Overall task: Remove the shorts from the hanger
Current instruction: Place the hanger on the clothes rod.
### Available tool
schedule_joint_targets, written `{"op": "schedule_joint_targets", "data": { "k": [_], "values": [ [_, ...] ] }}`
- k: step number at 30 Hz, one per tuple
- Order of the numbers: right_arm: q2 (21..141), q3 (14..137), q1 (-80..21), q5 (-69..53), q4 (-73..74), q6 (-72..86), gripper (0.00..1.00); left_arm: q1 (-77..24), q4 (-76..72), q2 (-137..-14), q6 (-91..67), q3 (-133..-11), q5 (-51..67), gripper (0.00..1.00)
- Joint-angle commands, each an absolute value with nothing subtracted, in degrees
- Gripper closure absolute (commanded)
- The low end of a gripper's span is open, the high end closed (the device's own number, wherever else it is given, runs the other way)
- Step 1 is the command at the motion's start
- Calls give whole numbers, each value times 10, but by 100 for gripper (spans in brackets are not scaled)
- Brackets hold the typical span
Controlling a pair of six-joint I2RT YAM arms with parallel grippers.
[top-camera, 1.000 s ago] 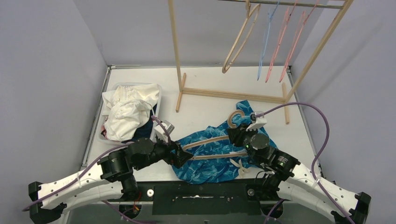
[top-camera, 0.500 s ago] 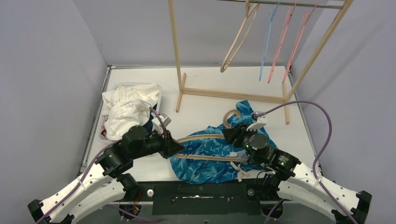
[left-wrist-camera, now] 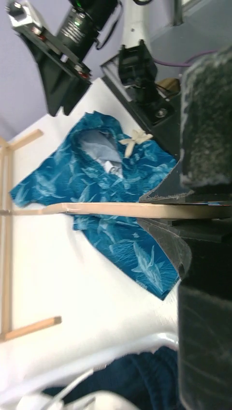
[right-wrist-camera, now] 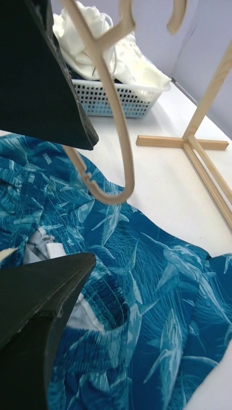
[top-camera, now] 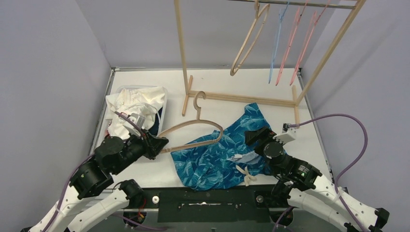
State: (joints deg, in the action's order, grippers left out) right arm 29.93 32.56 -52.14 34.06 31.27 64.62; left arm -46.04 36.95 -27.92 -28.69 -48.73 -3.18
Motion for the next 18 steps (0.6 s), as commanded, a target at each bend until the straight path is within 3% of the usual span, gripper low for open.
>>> {"op": "schedule_joint_targets", "data": {
  "k": [1, 4, 18],
  "values": [
    [276, 316, -521, 382, 283, 575, 16, -458, 373, -265, -283, -529, -119, 100],
    [268, 308, -521, 344, 228, 531, 14, -458, 370, -266, -281, -534, -128, 100],
    [294, 304, -520, 393, 283, 590, 12, -458, 251, -294, -145, -623, -138, 100]
  ]
}}
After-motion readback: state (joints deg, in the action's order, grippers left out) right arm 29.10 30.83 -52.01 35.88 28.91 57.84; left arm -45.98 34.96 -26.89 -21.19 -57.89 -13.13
